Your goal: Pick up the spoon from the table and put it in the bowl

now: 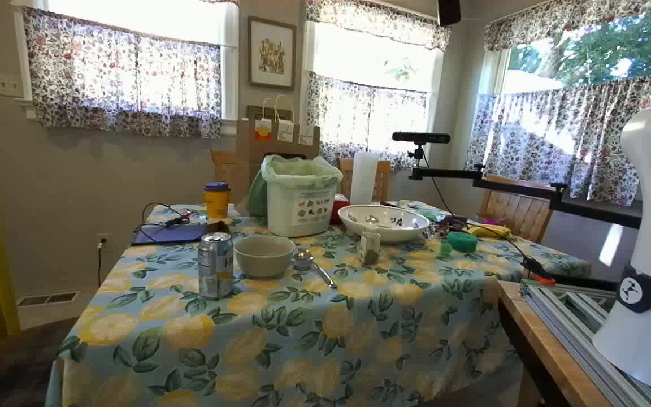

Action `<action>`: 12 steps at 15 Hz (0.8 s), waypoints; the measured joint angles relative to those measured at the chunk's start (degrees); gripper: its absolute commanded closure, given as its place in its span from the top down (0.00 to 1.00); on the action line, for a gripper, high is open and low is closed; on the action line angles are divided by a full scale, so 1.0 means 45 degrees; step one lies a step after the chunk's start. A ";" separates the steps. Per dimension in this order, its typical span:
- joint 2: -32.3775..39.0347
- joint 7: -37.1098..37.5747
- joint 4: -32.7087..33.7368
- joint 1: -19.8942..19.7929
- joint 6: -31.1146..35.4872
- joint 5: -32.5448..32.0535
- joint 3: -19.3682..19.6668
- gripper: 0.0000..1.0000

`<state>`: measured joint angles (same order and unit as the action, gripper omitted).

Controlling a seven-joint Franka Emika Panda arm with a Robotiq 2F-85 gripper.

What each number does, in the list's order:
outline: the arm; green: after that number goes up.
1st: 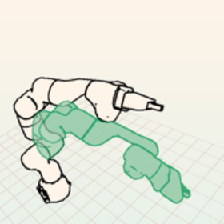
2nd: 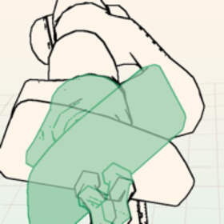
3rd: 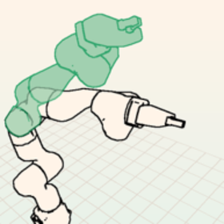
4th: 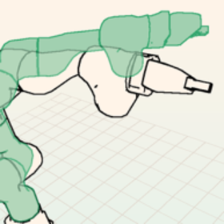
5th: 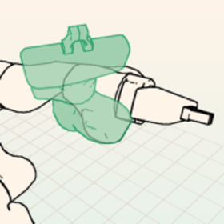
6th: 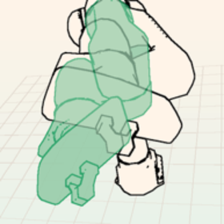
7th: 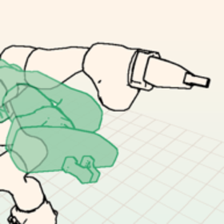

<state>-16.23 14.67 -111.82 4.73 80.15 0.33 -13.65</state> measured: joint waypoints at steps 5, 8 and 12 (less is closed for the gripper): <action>0.0000 0.0000 0.0000 0.0000 0.0001 0.0000 0.0000 1.00; 0.0029 0.0001 -0.0001 0.0000 0.0022 -0.0065 0.0031 1.00; 0.0325 0.0000 -0.0001 -0.0074 0.0224 -0.0814 0.0334 1.00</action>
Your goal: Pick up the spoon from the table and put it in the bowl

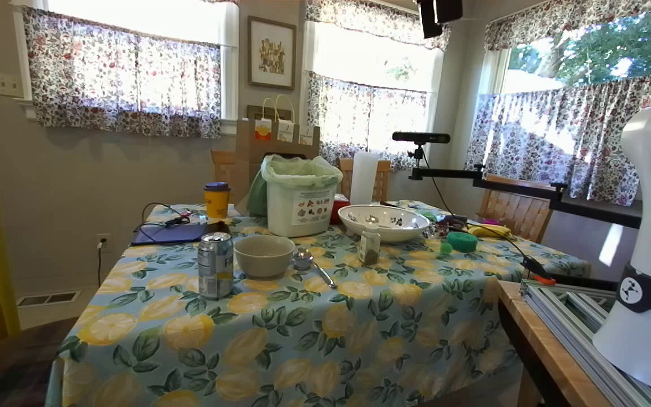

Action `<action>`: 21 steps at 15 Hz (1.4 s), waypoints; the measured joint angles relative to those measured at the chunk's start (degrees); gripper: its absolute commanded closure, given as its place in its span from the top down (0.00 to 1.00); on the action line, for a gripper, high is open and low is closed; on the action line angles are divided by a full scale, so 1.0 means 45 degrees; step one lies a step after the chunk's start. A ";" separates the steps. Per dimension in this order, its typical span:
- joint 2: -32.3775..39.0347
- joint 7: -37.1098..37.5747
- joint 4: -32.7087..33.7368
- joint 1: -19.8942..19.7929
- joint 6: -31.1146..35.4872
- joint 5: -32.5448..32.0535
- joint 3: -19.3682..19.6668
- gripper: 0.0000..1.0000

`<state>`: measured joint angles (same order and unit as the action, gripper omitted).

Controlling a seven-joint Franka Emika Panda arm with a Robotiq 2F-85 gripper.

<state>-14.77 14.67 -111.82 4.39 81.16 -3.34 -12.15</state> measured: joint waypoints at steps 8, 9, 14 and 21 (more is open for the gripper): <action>0.1217 0.0005 -0.0046 -0.0789 0.0892 -0.0301 0.1712 1.00; 0.1356 -0.0244 -0.0081 -0.0867 0.1331 -0.0084 0.1976 1.00; 0.1875 -0.2340 -0.0417 -0.1160 0.3876 0.0814 0.2909 1.00; 0.2613 -0.3002 -0.0789 -0.1894 0.4662 0.1938 0.3879 1.00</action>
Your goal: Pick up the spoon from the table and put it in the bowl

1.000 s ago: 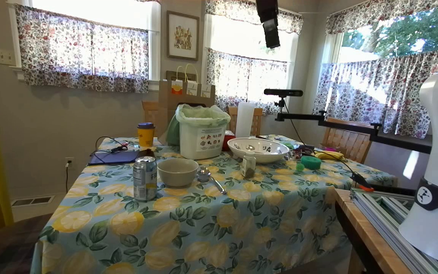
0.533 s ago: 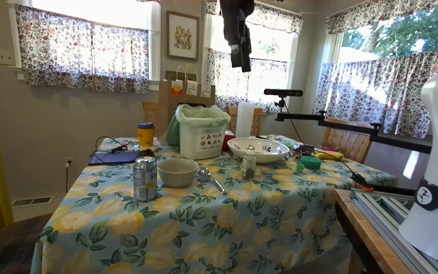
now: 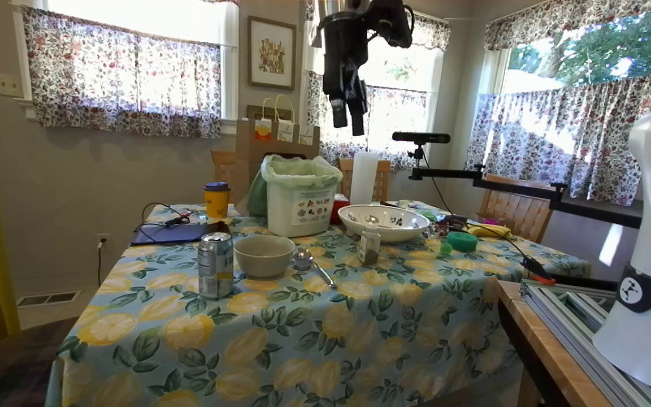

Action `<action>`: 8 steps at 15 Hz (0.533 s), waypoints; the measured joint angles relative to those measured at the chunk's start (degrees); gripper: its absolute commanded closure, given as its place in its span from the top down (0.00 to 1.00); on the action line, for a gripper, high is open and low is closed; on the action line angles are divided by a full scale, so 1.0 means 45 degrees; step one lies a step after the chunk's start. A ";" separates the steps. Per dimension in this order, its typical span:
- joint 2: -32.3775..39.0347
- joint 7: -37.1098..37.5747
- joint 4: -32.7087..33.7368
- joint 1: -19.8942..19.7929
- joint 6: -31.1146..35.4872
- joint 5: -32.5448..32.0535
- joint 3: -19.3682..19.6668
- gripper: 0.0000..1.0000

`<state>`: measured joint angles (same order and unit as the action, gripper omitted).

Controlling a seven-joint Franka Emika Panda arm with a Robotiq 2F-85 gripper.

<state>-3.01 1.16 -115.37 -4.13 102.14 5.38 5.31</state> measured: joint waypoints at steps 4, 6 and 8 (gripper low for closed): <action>0.0188 0.0232 -0.0005 -0.0179 -0.0160 0.0169 0.0100 1.00; 0.0189 0.0280 -0.0005 -0.0166 -0.0166 0.0172 0.0090 1.00; 0.0211 0.0279 -0.0007 -0.0166 -0.0178 0.0168 0.0089 1.00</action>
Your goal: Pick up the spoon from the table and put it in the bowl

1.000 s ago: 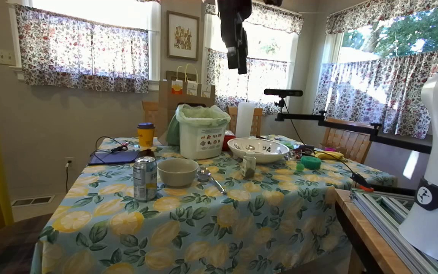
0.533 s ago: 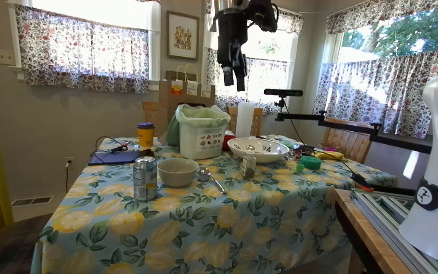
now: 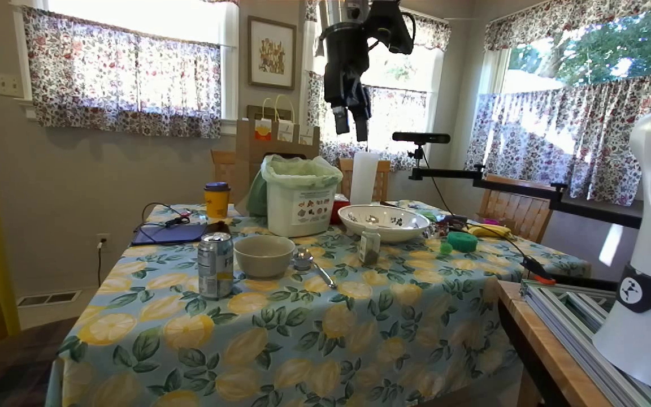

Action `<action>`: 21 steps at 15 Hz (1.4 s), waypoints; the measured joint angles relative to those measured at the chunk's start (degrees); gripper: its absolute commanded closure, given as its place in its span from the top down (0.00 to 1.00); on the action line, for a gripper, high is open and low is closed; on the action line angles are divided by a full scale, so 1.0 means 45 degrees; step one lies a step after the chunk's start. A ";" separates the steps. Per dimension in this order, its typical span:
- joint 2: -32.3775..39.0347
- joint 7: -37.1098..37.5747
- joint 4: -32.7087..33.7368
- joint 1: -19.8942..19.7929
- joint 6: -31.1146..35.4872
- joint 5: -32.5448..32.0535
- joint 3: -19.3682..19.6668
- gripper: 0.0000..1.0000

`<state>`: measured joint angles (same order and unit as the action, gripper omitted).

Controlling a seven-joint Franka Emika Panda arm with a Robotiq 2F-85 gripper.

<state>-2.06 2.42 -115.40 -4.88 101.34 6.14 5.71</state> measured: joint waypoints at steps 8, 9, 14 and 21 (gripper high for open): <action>0.1771 -0.0312 0.0009 -0.0820 0.1337 -0.0365 0.0732 1.00; 0.2089 -0.0456 0.0028 -0.0969 0.1561 -0.0317 0.0821 1.00; 0.3613 -0.1756 0.0359 -0.1632 0.2318 0.1218 0.0883 1.00; 0.4806 -0.2737 0.1062 -0.2156 0.2385 0.2588 0.0835 1.00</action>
<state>19.57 -9.90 -110.63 -14.58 112.07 17.78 9.46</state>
